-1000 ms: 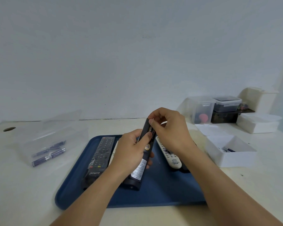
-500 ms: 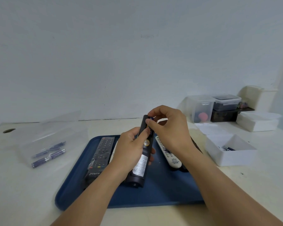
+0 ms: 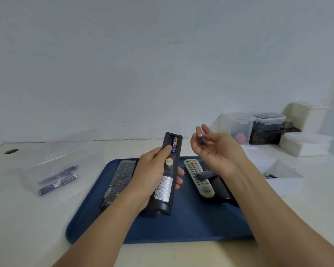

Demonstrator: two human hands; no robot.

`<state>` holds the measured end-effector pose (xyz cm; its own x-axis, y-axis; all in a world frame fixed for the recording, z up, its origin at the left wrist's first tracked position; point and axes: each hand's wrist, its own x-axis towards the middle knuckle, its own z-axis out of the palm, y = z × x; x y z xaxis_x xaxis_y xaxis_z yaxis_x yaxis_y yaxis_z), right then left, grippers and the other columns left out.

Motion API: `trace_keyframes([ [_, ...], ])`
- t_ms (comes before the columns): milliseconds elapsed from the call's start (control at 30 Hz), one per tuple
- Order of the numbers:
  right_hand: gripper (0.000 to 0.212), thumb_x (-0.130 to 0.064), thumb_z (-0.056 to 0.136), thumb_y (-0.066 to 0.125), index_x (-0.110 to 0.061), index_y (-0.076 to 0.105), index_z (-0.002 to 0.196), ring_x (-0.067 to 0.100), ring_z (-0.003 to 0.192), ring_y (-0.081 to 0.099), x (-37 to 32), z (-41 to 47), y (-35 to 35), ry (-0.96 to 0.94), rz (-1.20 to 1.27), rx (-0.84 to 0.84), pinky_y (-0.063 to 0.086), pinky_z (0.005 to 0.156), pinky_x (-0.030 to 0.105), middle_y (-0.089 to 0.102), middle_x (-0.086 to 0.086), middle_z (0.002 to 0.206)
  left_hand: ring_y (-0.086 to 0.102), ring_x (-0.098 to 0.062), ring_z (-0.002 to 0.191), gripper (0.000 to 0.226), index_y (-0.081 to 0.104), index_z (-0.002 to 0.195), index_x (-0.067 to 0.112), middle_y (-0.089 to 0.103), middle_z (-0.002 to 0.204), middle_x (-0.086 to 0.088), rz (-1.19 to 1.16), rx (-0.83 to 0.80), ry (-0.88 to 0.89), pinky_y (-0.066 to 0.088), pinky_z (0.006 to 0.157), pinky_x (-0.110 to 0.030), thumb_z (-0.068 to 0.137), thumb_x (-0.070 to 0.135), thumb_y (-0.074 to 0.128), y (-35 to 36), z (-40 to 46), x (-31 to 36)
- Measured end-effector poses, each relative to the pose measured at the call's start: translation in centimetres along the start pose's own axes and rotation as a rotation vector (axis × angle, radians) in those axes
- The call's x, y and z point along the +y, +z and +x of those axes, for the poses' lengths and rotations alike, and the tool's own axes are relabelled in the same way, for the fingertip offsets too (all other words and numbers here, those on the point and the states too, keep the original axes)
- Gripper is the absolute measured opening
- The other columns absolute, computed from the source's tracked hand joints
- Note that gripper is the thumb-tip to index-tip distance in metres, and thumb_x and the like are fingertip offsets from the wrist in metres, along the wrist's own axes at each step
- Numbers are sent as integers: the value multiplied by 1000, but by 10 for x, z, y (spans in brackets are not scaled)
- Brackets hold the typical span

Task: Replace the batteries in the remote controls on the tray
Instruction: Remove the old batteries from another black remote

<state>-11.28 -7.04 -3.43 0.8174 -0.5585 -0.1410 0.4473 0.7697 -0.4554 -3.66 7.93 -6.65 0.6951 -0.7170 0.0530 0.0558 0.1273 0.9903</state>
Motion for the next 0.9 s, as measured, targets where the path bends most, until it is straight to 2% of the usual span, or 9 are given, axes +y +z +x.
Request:
trace_keyframes([
  [133,34,0,94,32,-1,65,102,10,50,25,9,4,0,-60,-518,130,24,36,18,44,4,69,63,-30,52,30,65,107,9,72,78,-26,29,-34,-14,55,49,-33,102,38,55,0,-1,2],
  [300,46,-56,90,61,-12,73,84,11,50,32,10,-15,5,-215,-1353,46,32,50,22,51,-6,63,65,-29,55,50,66,116,8,74,87,-26,73,-119,-135,54,49,-30,103,51,45,-4,-2,9],
  [400,34,-45,91,68,-12,69,80,11,46,19,8,-13,-1,-179,-1264,-44,19,47,21,42,-8,49,68,-31,62,82,67,121,1,72,105,-31,-172,-247,-281,57,51,-31,97,70,32,-21,0,18],
  [500,32,-44,84,74,-14,68,76,13,55,11,0,-4,-5,-122,-1039,18,21,38,14,39,8,83,72,-40,78,89,63,125,-5,67,120,-33,-671,-177,-254,62,55,-33,91,74,41,-45,8,22],
  [567,32,-45,81,77,-14,72,73,12,55,11,-1,-1,-7,-85,-1068,-38,18,36,15,34,7,76,71,-34,88,87,63,128,-1,68,121,-23,-811,-134,-150,62,66,-32,86,75,50,-51,14,21],
  [667,32,-39,85,75,-9,69,88,9,46,14,18,-9,-5,-9,-1182,-204,12,38,19,34,8,64,66,-22,90,63,63,131,12,69,115,-12,-444,-62,28,56,75,-32,88,57,59,-31,18,12],
  [767,28,-35,87,75,-10,68,79,3,39,35,39,-17,-2,-12,-1379,-339,29,40,19,59,1,71,72,-23,93,31,59,133,30,73,112,-12,-161,-38,139,59,70,-37,104,31,50,-12,15,2],
  [833,28,-36,82,81,-13,73,68,-5,56,59,44,-17,-1,-192,-1547,-359,48,59,23,68,-16,65,72,-23,88,32,59,134,39,75,104,-10,-170,-22,140,58,75,-39,107,29,45,-10,14,2],
  [900,31,-36,69,90,-12,71,63,-11,75,65,43,-16,-1,-460,-1590,-285,50,69,20,70,-10,62,71,-21,81,33,57,135,41,73,97,-9,-205,0,162,57,71,-37,108,29,42,-12,17,1],
])
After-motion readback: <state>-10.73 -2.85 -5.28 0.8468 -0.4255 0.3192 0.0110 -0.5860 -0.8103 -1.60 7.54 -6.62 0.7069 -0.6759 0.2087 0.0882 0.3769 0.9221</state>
